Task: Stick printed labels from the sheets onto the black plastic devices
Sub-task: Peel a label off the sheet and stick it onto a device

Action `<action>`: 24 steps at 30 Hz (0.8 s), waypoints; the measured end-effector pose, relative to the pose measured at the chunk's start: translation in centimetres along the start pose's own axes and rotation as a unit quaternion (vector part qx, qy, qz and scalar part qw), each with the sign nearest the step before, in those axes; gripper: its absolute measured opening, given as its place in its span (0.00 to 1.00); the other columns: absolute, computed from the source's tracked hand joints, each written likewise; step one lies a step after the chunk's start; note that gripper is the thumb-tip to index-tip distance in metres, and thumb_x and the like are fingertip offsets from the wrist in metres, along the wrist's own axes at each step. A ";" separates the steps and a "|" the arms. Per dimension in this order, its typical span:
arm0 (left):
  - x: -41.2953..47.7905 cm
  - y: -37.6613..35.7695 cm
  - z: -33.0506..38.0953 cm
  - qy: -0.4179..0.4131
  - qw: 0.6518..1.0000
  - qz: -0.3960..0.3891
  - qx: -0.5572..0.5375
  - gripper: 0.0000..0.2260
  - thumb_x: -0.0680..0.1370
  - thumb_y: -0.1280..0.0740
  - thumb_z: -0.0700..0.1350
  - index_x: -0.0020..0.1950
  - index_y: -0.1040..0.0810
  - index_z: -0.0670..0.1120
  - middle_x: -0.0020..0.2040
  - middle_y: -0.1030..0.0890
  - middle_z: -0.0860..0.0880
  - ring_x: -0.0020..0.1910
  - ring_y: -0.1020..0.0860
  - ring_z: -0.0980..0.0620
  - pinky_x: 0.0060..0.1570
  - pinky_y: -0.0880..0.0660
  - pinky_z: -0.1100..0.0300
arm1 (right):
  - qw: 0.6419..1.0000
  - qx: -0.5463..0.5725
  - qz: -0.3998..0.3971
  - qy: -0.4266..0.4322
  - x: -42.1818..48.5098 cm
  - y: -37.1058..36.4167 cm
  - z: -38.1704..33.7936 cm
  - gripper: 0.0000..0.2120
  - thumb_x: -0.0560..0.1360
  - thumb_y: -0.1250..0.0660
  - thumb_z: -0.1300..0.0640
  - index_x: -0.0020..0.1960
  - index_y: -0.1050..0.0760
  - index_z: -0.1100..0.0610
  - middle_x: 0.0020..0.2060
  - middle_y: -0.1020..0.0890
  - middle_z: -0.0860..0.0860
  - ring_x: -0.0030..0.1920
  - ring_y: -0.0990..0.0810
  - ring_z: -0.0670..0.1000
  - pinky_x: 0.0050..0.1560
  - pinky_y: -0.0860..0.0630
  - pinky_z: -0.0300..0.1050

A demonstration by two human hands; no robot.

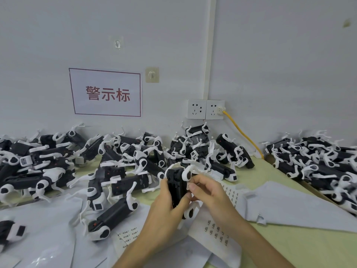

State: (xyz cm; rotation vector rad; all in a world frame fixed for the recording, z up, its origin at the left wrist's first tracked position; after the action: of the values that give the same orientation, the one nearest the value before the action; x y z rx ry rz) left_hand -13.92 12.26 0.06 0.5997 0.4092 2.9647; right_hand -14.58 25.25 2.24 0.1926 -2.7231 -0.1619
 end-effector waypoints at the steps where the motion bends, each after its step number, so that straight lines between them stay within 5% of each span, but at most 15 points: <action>1: 0.0 0.1 -0.1 0.006 1.000 0.003 -0.001 0.16 0.75 0.35 0.61 0.58 0.31 0.55 0.46 0.17 0.59 0.44 0.19 0.58 0.48 0.21 0.53 | 1.000 0.002 -0.004 -0.004 0.0 -0.1 0.0 0.06 0.80 0.33 0.58 0.46 0.20 0.57 0.37 0.19 0.47 0.41 0.19 0.48 0.54 0.20 0.57; 4: 0.1 0.2 -0.6 0.020 1.000 0.004 -0.003 0.16 0.75 0.34 0.60 0.57 0.31 0.55 0.46 0.17 0.60 0.45 0.18 0.60 0.49 0.21 0.54 | 1.000 0.004 -0.006 -0.011 -0.1 0.0 0.2 0.07 0.82 0.35 0.63 0.46 0.21 0.60 0.37 0.20 0.48 0.41 0.20 0.49 0.54 0.20 0.58; 12: 0.1 -0.2 -0.8 0.028 1.000 -0.010 -0.007 0.17 0.72 0.34 0.62 0.55 0.31 0.56 0.46 0.18 0.62 0.44 0.18 0.62 0.45 0.21 0.60 | 1.000 -0.029 0.005 -0.005 0.1 0.3 0.5 0.06 0.81 0.33 0.63 0.46 0.19 0.57 0.36 0.18 0.46 0.40 0.18 0.44 0.46 0.20 0.40; 24: -0.1 -0.1 -0.5 0.025 0.999 -0.008 0.019 0.10 0.82 0.33 0.51 0.57 0.32 0.53 0.45 0.18 0.63 0.44 0.19 0.60 0.48 0.21 0.56 | 0.999 -0.052 0.013 -0.001 0.2 0.4 0.5 0.08 0.80 0.32 0.59 0.44 0.19 0.49 0.37 0.18 0.47 0.42 0.17 0.49 0.51 0.17 0.50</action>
State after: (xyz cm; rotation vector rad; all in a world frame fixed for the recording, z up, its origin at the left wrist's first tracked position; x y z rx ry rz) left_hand -14.03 12.25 -0.45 0.5241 0.4734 2.9687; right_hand -14.97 25.67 1.95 0.1267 -2.7104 -0.2945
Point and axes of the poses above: each hand's wrist, its own x-axis towards the middle knuckle, its own y-axis out of the back of the hand, z = x × y, the point moved 9 cm from there along x, towards the middle knuckle
